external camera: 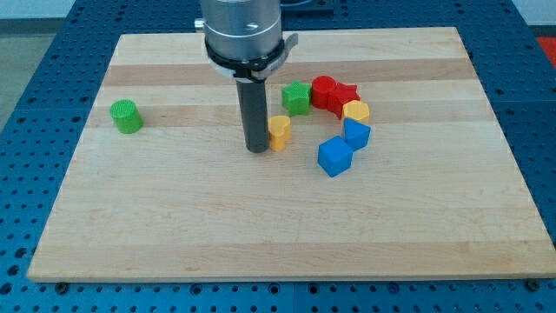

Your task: Move the yellow heart to the top left of the blue cube

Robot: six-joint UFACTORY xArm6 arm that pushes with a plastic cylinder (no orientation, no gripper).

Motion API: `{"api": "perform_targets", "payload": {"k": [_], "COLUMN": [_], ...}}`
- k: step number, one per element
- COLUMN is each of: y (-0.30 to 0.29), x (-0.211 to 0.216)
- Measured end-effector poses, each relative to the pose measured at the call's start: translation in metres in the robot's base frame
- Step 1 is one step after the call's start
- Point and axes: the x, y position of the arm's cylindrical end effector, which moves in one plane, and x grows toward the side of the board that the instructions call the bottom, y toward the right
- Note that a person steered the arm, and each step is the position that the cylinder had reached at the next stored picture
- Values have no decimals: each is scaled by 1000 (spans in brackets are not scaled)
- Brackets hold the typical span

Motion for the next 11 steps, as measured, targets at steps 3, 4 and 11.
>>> {"api": "perform_targets", "payload": {"k": [3, 4, 11], "y": [-24, -18, 26], "x": [-30, -32, -40]}}
